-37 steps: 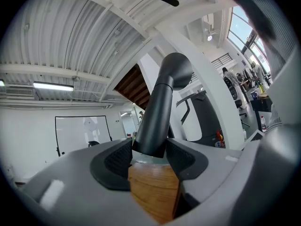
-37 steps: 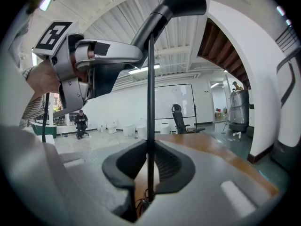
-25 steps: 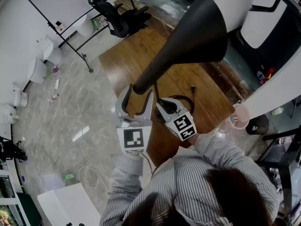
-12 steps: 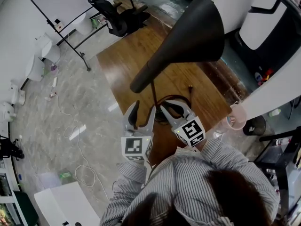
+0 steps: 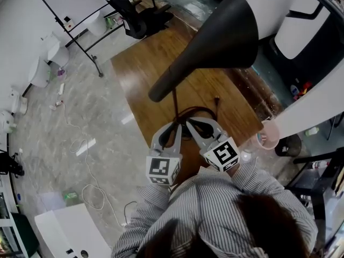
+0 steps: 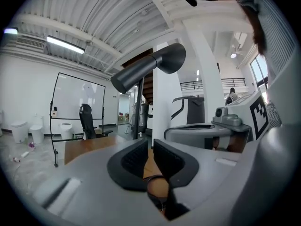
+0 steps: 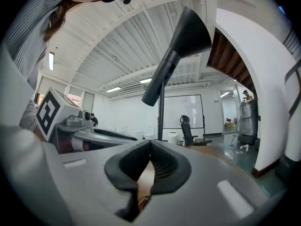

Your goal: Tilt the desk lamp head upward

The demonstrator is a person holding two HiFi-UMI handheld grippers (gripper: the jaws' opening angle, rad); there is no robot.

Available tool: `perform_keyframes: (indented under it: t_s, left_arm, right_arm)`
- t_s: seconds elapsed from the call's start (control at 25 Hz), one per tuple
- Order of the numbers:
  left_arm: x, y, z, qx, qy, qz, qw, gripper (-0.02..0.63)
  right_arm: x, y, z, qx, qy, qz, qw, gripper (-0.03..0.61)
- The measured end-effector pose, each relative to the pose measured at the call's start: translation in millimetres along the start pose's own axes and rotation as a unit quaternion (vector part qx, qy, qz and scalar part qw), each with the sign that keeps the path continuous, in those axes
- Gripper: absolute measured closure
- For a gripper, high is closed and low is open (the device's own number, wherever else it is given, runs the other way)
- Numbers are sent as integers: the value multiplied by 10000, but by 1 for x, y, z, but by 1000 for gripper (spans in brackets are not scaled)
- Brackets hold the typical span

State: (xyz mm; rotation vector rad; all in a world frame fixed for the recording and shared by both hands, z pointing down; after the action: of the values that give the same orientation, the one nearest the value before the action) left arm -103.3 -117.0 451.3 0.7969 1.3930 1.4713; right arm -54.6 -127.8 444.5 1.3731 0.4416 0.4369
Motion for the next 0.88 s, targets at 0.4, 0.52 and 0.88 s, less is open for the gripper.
perform_keyframes:
  t_s: [0.4, 0.52, 0.88]
  left_arm:
    - [-1, 7, 3, 194, 162, -112, 9996, 609]
    - [-4, 7, 8, 225, 218, -129, 9994, 609]
    - [-7, 10, 5, 435, 196, -190, 9987, 609]
  right_arm:
    - [-3, 13, -2, -199, -5, -235, 9995, 575]
    - [-2, 17, -3, -209, -19, -308, 9993, 577]
    - [-4, 16, -2, -397, 78, -331, 9986, 577]
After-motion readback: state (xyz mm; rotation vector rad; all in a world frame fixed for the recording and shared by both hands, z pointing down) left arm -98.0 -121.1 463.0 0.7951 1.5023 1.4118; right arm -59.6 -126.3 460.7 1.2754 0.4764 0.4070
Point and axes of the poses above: the fingertips, and each gripper's own axes: x backward along the fingers, z to its right, y out of its underside, the point moved 1 cm from there along x, backward along the fingers, and after that the axes turned 9 degrees about -x, right-handed, at the moved point
